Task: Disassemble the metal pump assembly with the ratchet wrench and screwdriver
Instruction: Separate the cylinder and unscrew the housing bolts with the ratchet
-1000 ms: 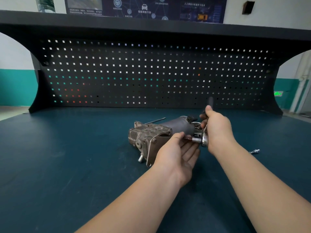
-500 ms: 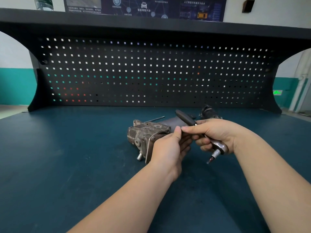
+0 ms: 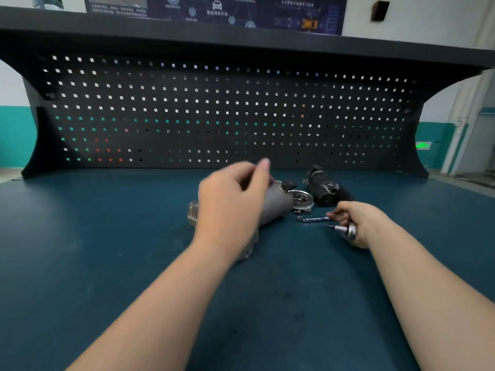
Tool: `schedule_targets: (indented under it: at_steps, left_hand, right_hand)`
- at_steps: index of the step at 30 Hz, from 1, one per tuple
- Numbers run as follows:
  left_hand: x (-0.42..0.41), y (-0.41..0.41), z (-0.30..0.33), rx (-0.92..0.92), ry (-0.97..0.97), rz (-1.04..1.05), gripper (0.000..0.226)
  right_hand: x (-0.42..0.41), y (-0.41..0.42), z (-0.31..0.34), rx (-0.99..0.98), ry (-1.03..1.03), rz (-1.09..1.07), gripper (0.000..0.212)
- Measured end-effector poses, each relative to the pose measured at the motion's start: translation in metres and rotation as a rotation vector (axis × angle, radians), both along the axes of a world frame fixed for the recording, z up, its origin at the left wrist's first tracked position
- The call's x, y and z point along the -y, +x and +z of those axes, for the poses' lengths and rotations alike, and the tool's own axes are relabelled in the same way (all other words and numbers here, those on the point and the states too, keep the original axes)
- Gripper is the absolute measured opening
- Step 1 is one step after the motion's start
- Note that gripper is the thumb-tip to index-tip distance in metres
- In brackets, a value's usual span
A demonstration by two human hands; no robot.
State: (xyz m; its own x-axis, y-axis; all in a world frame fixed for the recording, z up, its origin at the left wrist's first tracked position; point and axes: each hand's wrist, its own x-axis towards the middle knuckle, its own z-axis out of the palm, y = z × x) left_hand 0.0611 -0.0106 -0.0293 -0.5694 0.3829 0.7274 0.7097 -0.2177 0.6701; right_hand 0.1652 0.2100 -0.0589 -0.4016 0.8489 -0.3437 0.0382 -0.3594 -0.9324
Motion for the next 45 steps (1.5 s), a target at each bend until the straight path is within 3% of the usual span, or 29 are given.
schedule_targets:
  at_steps: [2,3,6,8,11,15,20,24,27,31,35,39,45]
  left_hand:
    - [0.016,-0.018,0.013,-0.158,-0.083,0.005,0.019]
    - [0.021,-0.030,0.015,-0.210,-0.237,-0.009,0.017]
    - [0.030,-0.065,0.002,-0.395,-0.828,-0.033,0.086]
    - [0.037,-0.072,-0.010,-0.368,-0.972,-0.139,0.095]
    - [0.035,-0.074,-0.029,-0.304,-0.801,-0.234,0.081]
    - [0.027,-0.067,-0.041,-0.332,-0.675,-0.106,0.069]
    - [0.020,-0.065,-0.049,-0.321,-0.621,0.008,0.094]
    - [0.019,-0.068,-0.050,-0.324,-0.624,0.011,0.096]
    - [0.020,-0.069,-0.051,-0.309,-0.623,-0.018,0.094]
    - [0.020,-0.069,-0.051,-0.288,-0.627,-0.034,0.093]
    - [0.020,-0.068,-0.050,-0.261,-0.618,-0.038,0.095]
    - [0.021,-0.067,-0.050,-0.201,-0.642,-0.065,0.097]
    - [0.023,-0.065,-0.048,-0.203,-0.642,-0.057,0.083]
  right_hand:
    - [-0.004,-0.006,-0.003,-0.038,-0.028,-0.010,0.017]
    - [-0.006,-0.010,-0.004,-0.042,-0.026,-0.015,0.019]
    - [-0.009,-0.018,-0.006,0.016,0.011,-0.008,0.020]
    - [-0.008,-0.022,-0.007,0.040,0.051,-0.006,0.016]
    - [-0.003,-0.030,-0.010,0.077,0.186,-0.061,0.011]
    - [0.000,-0.043,-0.009,0.182,0.312,-0.055,0.023]
    - [-0.009,-0.054,-0.005,0.513,0.308,0.127,0.042]
    - [-0.014,-0.055,-0.006,0.535,0.297,0.149,0.043]
    - [-0.013,-0.051,-0.008,0.355,0.229,0.015,0.033]
    - [-0.002,-0.035,0.023,-0.050,0.098,-0.126,0.024]
    - [0.056,-0.029,0.061,-0.533,0.030,0.042,0.029]
    - [0.121,-0.057,0.050,-0.603,0.213,0.234,0.025]
    - [0.150,-0.072,0.034,-0.613,0.425,0.174,0.022]
